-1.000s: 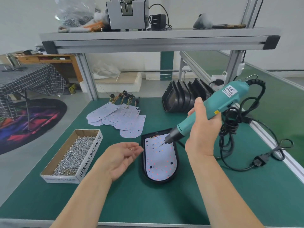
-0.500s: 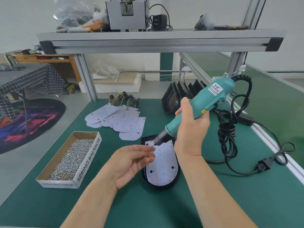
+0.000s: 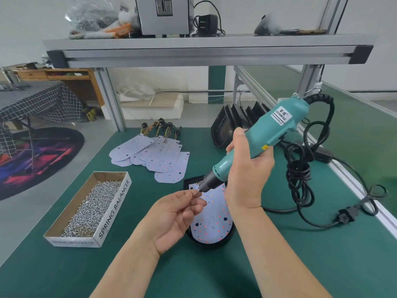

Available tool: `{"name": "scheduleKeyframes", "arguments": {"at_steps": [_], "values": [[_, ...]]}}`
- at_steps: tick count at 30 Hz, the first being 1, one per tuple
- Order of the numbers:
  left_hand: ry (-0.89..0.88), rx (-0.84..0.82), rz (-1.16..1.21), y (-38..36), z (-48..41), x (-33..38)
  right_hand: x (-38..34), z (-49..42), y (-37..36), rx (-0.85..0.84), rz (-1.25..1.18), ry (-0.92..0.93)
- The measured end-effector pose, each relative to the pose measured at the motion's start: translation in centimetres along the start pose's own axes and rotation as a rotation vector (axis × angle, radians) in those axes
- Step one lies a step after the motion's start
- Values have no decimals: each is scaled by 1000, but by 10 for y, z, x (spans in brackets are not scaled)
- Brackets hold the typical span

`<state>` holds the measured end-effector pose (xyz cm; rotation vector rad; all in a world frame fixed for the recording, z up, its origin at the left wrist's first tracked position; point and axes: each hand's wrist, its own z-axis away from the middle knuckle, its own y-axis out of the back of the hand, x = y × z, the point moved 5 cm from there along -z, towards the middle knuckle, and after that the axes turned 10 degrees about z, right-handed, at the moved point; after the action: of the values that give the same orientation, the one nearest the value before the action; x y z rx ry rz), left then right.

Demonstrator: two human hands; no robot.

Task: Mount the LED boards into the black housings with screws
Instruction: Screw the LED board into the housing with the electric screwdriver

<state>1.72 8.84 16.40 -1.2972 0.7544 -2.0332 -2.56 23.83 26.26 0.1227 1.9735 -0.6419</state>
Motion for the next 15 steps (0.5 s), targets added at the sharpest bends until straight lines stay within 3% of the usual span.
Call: {"name": "scheduleKeyframes", "arguments": {"at_steps": [10, 15], "values": [[27, -13, 57, -5, -2, -3, -6, -1, 5, 14, -8, 11], [44, 66, 218, -1, -2, -6, -11, -3, 7, 24, -19, 11]]}}
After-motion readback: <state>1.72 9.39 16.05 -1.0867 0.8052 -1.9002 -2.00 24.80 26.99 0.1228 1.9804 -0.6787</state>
